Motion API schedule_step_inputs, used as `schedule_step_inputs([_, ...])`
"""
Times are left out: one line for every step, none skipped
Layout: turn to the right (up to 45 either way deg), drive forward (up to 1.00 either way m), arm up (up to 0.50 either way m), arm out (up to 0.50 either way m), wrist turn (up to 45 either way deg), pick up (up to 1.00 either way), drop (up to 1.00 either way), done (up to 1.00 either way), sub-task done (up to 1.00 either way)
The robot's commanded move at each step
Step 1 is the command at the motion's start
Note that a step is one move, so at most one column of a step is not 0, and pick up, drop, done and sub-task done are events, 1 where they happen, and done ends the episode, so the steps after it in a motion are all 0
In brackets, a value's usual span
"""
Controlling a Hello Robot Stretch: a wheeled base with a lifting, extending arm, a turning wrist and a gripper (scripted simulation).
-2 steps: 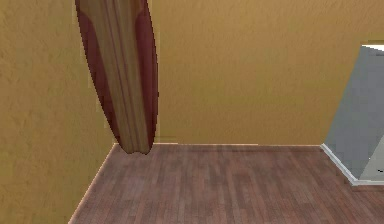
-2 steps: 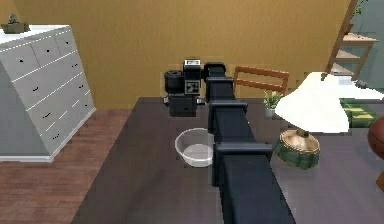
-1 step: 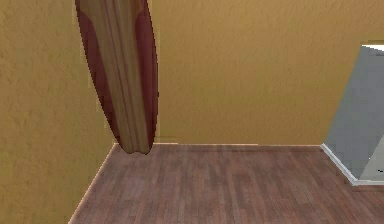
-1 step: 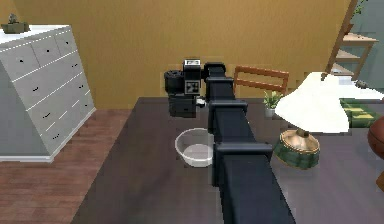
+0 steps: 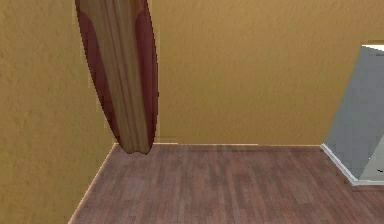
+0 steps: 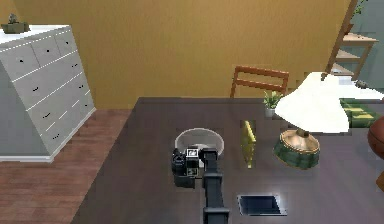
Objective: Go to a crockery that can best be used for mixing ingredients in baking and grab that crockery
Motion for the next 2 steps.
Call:
schedule_step_inputs([0.0, 0.0, 0.0, 0.0, 0.0, 1.0, 0.0, 0.0, 0.0])
schedule_step_inputs([0.0, 0.0, 0.1, 0.0, 0.0, 0.0, 0.0, 0.0, 0.0])
